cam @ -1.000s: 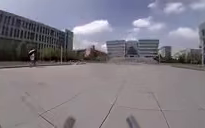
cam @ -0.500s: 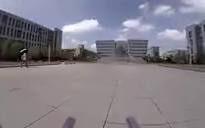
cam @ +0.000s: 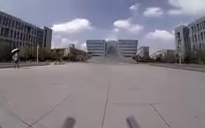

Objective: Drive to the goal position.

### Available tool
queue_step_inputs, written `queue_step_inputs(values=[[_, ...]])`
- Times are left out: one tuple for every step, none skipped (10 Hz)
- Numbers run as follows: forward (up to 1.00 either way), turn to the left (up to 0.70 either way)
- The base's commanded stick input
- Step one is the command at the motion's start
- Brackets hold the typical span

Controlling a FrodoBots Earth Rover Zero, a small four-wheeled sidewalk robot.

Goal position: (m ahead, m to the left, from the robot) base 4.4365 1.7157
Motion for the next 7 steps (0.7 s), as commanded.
queue_step_inputs(values=[[0.70,0.13],[0.70,0.13],[0.70,0.13],[0.70,0.13],[0.70,0.13],[0.70,0.13],[0.70,0.13]])
